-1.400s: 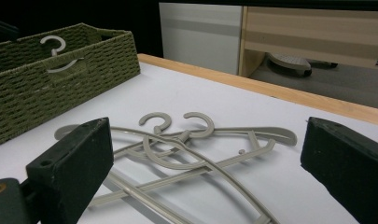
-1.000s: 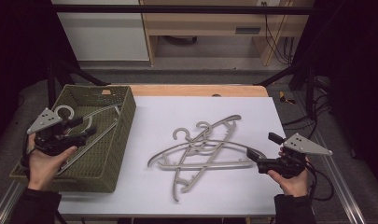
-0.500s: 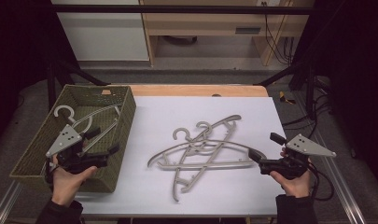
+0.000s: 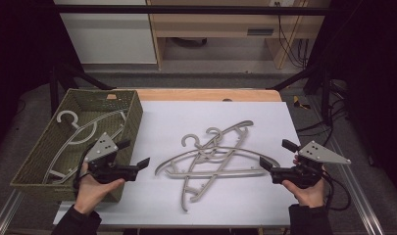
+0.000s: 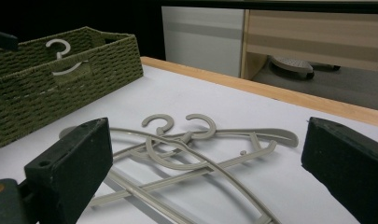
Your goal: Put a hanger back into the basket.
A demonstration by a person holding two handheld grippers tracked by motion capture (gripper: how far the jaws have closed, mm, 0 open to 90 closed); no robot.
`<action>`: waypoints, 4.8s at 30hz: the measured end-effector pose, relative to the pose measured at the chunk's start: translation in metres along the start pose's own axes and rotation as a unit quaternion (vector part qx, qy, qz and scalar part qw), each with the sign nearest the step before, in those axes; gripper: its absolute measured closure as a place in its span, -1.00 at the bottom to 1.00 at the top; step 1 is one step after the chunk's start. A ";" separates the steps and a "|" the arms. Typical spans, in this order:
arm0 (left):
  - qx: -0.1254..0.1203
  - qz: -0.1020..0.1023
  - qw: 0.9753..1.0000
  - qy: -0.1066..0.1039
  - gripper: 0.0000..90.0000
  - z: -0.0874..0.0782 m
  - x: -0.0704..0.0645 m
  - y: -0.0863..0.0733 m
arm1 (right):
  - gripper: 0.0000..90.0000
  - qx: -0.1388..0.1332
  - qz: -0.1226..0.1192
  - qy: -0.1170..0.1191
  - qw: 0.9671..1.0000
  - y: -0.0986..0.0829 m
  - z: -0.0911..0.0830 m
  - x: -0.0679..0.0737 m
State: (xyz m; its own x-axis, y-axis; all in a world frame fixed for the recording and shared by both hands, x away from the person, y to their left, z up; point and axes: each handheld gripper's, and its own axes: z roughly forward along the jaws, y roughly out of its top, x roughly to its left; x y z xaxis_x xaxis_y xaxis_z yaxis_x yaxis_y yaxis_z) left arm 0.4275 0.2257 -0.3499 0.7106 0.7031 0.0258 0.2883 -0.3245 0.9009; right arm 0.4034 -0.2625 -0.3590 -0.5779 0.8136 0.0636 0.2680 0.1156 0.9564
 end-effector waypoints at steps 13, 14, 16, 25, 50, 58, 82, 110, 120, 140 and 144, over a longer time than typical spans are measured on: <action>0.082 0.044 0.995 -0.038 -0.62 0.074 -0.023 0.018 | -0.95 -0.003 -0.002 0.005 1.000 0.000 -0.001 0.001; 0.089 0.046 0.994 -0.038 -0.60 0.081 -0.025 0.018 | -0.95 -0.003 -0.003 0.005 1.000 0.000 -0.001 0.001; 0.106 0.054 0.992 -0.036 -0.56 0.094 -0.026 0.019 | -0.95 -0.003 -0.002 0.006 1.000 0.000 -0.001 0.001; 0.170 0.061 0.983 -0.037 -0.24 0.142 -0.020 0.009 | -0.95 -0.004 -0.001 0.007 1.000 0.001 -0.001 0.001; 0.260 0.088 0.961 -0.037 0.68 0.191 -0.012 -0.017 | -0.94 -0.005 0.000 0.009 1.000 0.000 0.000 0.000; 0.286 0.089 0.954 -0.026 0.81 0.180 -0.018 -0.020 | -0.94 -0.003 -0.001 0.009 1.000 0.000 0.000 0.001; 0.283 0.072 0.956 -0.026 0.75 0.208 -0.020 -0.015 | -0.94 -0.009 -0.002 0.010 1.000 0.002 -0.003 0.000; 0.168 0.010 0.985 -0.027 0.83 0.146 -0.022 0.024 | -0.94 -0.008 -0.001 0.009 1.000 0.001 -0.003 -0.001; 0.127 0.024 0.992 -0.014 0.83 0.100 -0.024 0.060 | -0.94 -0.008 0.000 0.009 1.000 0.001 -0.004 0.000; 0.084 0.017 0.995 0.053 0.83 0.006 0.029 0.082 | -0.94 -0.001 0.001 0.008 1.000 -0.001 -0.001 -0.001; 0.082 0.012 0.995 0.061 0.83 -0.008 0.043 0.079 | -0.94 0.000 0.002 0.007 1.000 -0.001 0.000 0.000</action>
State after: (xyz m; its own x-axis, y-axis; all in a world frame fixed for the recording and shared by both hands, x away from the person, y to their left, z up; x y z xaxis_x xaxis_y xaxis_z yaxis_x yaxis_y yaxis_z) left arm 0.4755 0.2354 -0.2739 0.6377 0.7628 0.1077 0.3809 -0.4337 0.8166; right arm 0.4031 -0.2632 -0.3598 -0.5876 0.8060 0.0715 0.2700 0.1121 0.9563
